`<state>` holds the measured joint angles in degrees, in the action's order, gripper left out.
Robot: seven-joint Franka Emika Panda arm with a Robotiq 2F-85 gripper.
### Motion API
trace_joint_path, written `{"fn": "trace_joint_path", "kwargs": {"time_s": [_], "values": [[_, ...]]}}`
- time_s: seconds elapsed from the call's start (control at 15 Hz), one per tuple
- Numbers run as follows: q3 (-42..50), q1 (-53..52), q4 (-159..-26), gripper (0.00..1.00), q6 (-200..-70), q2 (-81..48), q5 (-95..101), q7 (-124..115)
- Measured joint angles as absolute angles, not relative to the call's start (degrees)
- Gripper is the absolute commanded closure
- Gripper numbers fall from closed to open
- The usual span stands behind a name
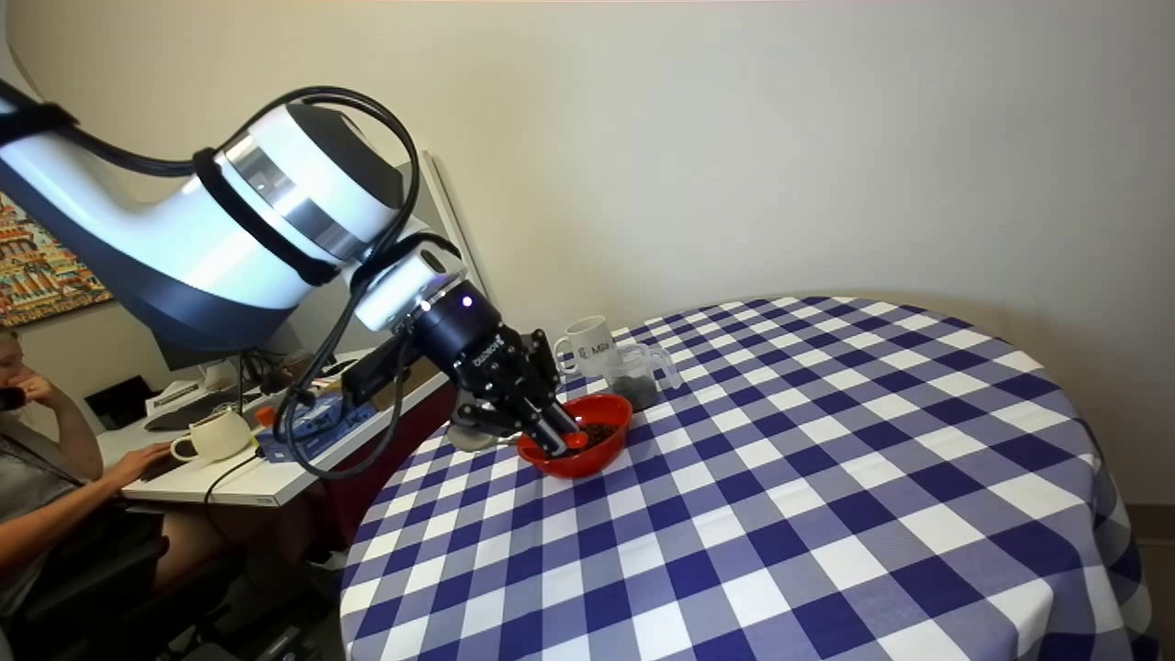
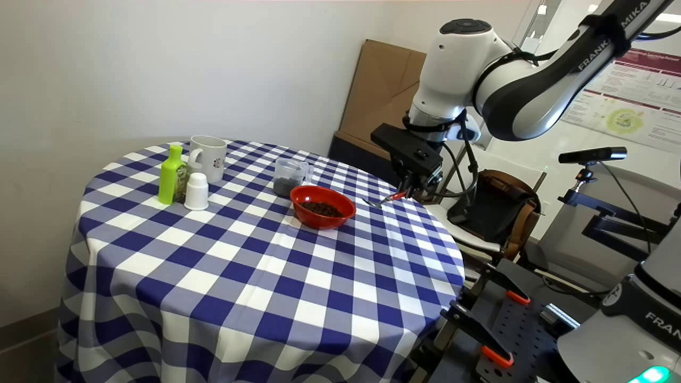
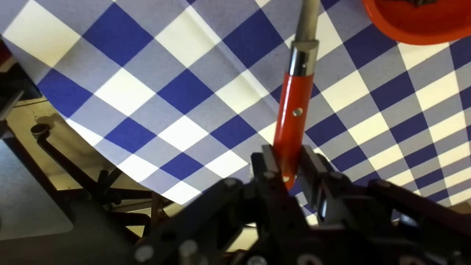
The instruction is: Transfer a spoonful of contents from the bowl into the jar
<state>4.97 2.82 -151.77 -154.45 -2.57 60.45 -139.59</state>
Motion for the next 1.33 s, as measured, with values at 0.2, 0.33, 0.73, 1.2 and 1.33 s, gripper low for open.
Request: {"fn": "trace_joint_path", "kwargs": {"time_s": [0.2, 0.33, 0.73, 1.2, 1.33], "values": [[5.0, 2.8, -151.0, 0.95, -155.7, -5.8, 62.0, -139.7], [5.2, 2.9, -150.3, 0.95, -156.5, -8.3, 63.2, -139.8], [6.2, 2.9, -146.6, 0.95, -156.9, -16.1, 66.0, -142.9], [7.0, 2.8, -142.3, 0.95, -156.9, -23.4, 66.5, -147.6], [7.0, 2.5, -141.4, 0.95, -156.9, -25.0, 67.6, -149.2]]}}
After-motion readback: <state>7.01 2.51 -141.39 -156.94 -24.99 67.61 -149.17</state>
